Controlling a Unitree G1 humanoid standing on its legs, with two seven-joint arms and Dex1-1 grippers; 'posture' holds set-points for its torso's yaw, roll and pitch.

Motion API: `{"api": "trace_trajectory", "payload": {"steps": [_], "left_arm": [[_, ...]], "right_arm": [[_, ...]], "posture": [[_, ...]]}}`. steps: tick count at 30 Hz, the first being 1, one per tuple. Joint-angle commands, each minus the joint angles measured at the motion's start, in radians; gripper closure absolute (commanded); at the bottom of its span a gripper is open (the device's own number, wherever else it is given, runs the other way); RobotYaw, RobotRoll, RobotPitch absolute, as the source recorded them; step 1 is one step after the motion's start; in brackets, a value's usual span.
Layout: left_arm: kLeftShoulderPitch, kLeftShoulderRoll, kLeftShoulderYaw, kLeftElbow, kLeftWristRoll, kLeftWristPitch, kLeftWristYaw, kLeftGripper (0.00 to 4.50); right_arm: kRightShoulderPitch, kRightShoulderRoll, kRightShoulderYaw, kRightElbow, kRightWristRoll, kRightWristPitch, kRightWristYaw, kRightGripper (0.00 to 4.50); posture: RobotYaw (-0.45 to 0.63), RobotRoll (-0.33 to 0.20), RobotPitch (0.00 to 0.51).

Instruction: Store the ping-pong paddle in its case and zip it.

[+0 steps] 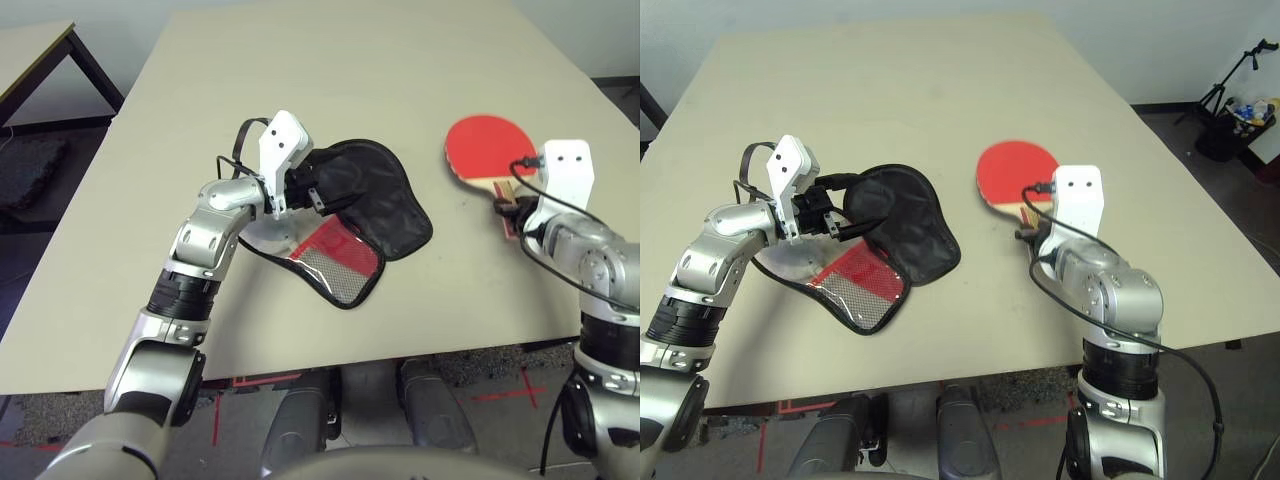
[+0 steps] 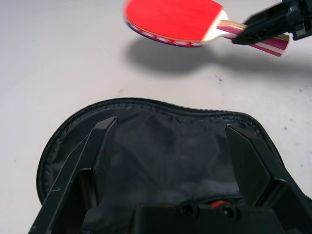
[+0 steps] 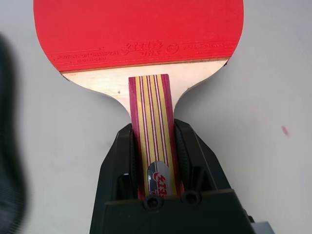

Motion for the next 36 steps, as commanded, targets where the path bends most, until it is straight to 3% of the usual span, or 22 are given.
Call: {"api": "trace_trajectory", "payload": {"steps": [1,11,24,36], "left_arm": [[-0.008,-0.003,0.011,0.003,-0.003,0.004,0.0,0.0],[-0.012,-0.005,0.02,0.01,0.0,0.001,0.002,0.0],[-0.03,-0.017,0.024,0.018,0.002,0.012,0.01,0.0],[-0.006,-0.014,0.025,-0.033,-0.001,0.034,0.028,0.0]], "right_arm": [[-0.015,0.036,0.056,-0.055,0.031,0.056,0.026,3.36],[-0.06,0.157,0.175,-0.079,0.041,0.171,0.034,3.36],[-0.1,0.186,0.317,0.044,0.004,0.101,0.077,3.36],[-0.103,0.191,0.355,0.196,-0.048,-0.015,0.11,3.36]], "posture": [[-0.08,0.0,0.151],[-0.07,0.0,0.154],[-0.06,0.0,0.162],[-0.03,0.0,0.165]]}}
